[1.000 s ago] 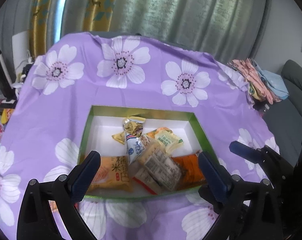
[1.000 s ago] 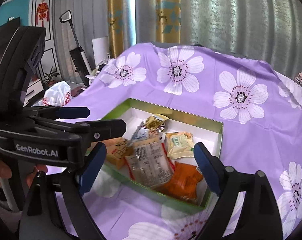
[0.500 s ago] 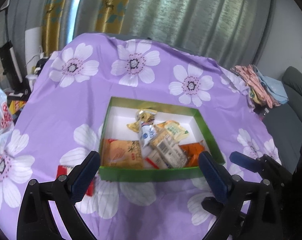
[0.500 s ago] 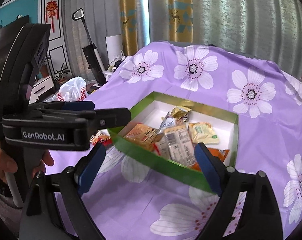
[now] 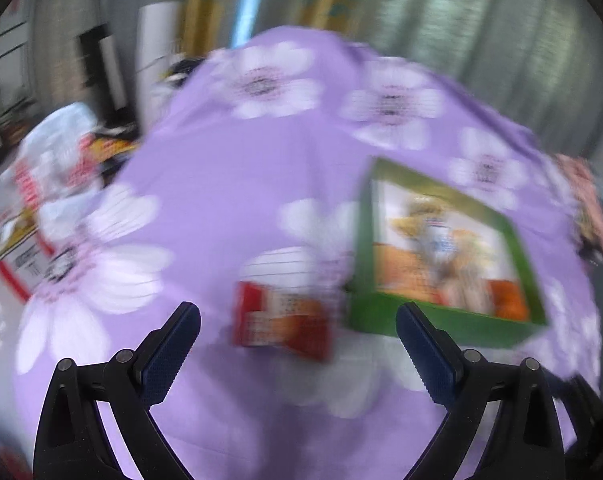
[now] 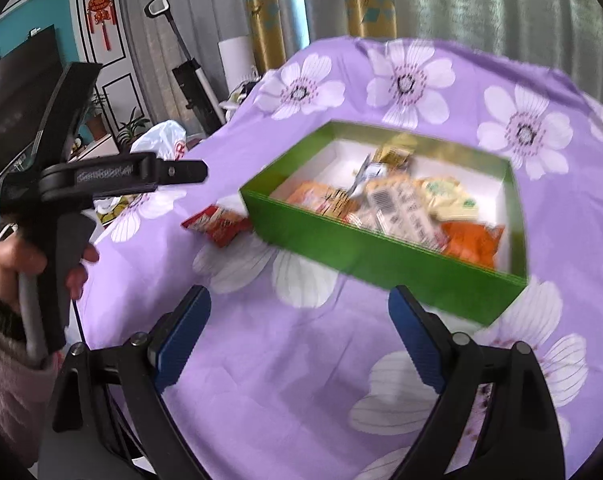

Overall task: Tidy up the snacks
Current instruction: 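Move the left tool to the red snack packet on the cloth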

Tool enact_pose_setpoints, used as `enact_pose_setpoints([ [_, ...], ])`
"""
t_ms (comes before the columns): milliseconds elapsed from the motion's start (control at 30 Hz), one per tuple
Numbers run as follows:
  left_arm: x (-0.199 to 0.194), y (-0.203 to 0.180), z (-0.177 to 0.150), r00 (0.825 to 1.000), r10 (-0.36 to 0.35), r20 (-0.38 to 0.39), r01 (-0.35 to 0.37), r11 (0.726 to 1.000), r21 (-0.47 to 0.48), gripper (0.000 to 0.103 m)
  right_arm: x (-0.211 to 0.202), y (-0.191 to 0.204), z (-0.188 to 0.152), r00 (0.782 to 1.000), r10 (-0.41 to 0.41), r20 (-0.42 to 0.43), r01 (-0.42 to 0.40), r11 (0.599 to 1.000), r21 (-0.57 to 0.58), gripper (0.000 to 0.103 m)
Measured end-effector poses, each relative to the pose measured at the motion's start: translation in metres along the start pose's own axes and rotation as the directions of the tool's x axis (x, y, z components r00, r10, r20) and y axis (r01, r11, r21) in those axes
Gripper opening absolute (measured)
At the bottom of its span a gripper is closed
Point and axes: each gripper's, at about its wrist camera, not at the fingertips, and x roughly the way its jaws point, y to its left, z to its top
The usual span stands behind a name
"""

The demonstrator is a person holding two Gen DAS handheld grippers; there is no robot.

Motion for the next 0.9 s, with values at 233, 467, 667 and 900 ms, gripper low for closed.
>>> enact_pose_setpoints([
  [233,0.023,0.034,-0.004,0.998,-0.004,-0.06,-0.001,0.996,-0.094,0.098,0.031,0.015,-0.008,0.995,0.089,-0.044,-0.088,0.996,0.03,0.092],
  [467,0.033,0.03,-0.002,0.996,-0.032,-0.082,0.025,0.995,-0.094,0.098,0.051,0.026,0.004,0.985,0.168,-0.047,-0.166,0.985,0.057,0.092],
  [667,0.043,0.03,-0.003,0.994,0.012,-0.107,-0.015,1.0,-0.025,0.098,0.075,0.041,0.014,0.973,0.221,-0.063,-0.216,0.974,0.074,0.091],
  [900,0.064,0.037,-0.006,0.987,-0.041,-0.158,0.034,0.998,-0.048,0.073,0.098,0.045,0.017,0.963,0.25,-0.099,-0.241,0.966,0.092,0.087],
])
